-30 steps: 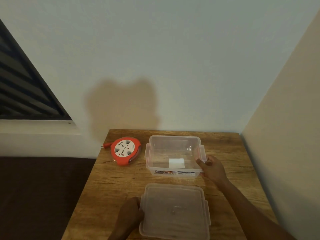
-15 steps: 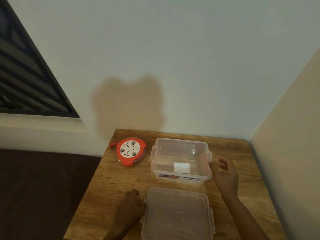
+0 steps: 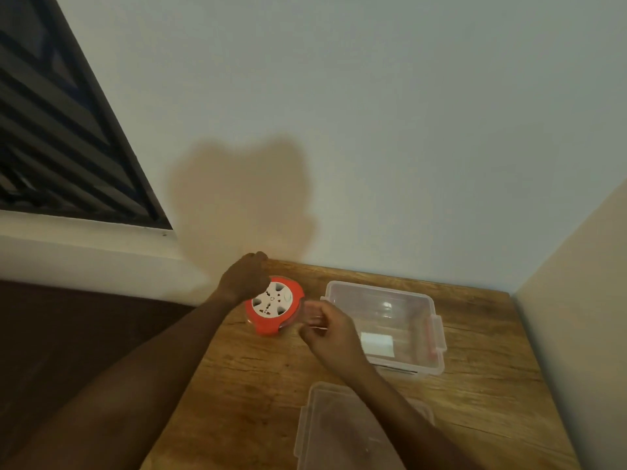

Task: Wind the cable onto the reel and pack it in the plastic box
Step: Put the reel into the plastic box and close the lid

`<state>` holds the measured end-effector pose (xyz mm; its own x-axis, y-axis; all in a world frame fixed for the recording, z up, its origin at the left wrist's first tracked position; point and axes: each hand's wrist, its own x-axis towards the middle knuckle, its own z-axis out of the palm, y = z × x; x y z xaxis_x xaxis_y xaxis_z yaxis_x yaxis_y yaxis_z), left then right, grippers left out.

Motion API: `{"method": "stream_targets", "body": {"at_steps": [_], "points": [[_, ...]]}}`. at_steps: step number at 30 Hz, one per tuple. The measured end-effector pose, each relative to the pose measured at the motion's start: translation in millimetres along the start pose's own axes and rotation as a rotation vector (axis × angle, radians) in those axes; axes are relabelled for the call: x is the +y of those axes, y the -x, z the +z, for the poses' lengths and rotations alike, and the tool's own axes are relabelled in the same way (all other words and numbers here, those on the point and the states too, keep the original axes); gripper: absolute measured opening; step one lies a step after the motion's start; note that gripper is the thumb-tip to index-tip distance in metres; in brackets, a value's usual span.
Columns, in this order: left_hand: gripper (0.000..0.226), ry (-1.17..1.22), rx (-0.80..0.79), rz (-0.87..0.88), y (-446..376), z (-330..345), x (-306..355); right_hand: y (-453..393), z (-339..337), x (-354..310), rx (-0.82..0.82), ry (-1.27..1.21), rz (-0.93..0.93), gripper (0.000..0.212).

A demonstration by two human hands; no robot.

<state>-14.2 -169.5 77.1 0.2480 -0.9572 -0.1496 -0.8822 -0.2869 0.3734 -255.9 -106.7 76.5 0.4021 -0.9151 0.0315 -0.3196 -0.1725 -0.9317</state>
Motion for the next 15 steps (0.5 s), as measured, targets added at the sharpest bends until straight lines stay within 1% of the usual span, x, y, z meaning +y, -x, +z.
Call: {"method": "stream_targets", "body": {"at_steps": [3, 8, 10, 12, 15], "points": [[0.062, 0.068, -0.031, -0.027, -20.7, -4.0, -12.0, -32.2, 36.6, 0.4, -0.09, -0.021, 0.136, 0.053], [0.059, 0.248, -0.036, -0.066, -43.1, 4.8, -35.9, -68.3, 73.4, 12.9, -0.029, -0.164, 0.409, 0.061], [0.051, 0.209, -0.06, -0.069, -47.1, 12.4, -42.3, -76.2, 80.3, 21.9, 0.009, -0.229, 0.47, 0.061], [0.04, 0.142, -0.114, -0.038, -48.6, 24.7, -48.3, -82.2, 83.5, 34.5, 0.012, -0.221, 0.512, 0.06], [0.025, 0.215, -0.164, -0.094, -48.6, 41.8, -58.0, -88.6, 87.1, 46.9, -0.004, -0.276, 0.638, 0.063]]}}
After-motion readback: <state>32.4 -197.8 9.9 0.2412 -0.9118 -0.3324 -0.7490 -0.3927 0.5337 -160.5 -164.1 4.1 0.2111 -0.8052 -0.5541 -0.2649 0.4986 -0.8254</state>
